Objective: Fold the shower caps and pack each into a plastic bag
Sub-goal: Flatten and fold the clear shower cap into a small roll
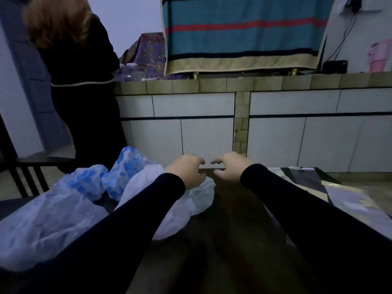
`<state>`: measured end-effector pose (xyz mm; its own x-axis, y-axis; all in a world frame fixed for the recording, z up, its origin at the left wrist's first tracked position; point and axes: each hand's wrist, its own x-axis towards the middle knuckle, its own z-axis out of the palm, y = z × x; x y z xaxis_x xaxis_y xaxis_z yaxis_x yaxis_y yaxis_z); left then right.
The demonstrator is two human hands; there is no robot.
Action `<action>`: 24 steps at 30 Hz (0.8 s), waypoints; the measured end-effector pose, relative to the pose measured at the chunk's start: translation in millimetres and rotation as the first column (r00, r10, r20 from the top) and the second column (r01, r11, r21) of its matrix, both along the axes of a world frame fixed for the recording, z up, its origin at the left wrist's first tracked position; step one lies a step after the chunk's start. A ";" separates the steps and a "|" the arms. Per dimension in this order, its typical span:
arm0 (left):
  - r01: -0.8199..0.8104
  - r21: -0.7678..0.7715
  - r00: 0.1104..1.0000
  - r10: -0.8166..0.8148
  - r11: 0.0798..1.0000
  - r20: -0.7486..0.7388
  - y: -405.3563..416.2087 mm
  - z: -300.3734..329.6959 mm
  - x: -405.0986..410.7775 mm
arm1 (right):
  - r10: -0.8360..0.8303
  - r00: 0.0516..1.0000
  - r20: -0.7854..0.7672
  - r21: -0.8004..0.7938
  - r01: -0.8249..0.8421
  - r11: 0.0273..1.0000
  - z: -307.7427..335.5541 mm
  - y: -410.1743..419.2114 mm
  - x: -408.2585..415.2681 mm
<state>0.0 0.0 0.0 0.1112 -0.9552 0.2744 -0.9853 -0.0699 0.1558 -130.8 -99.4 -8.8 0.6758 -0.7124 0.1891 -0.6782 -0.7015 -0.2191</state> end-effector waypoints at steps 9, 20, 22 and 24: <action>-0.074 -0.212 0.997 0.079 0.974 0.012 -21.6 -57.2 -7.4 | 0.011 0.979 0.204 0.125 -0.037 0.991 -60.9 -22.7 12.4; -0.156 -0.102 0.972 0.171 0.983 0.163 -19.7 -69.9 -15.0 | -0.105 0.850 0.516 0.258 -0.038 0.965 -111.7 -28.4 22.1; -0.165 -0.059 0.959 0.174 0.985 0.222 -18.7 -67.9 -16.1 | -0.104 0.807 0.581 0.224 -0.037 0.974 -112.2 -26.4 20.4; -0.177 -0.014 0.951 0.175 0.984 0.255 -17.6 -65.1 -16.6 | -0.101 0.754 0.649 0.216 -0.055 0.975 -111.1 -23.2 17.8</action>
<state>-16.6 -17.6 -65.1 0.2056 -0.9292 0.3070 -0.9641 -0.2462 -0.0995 -113.0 -122.6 -119.9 0.4251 -0.8004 0.4226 -0.3288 -0.5716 -0.7518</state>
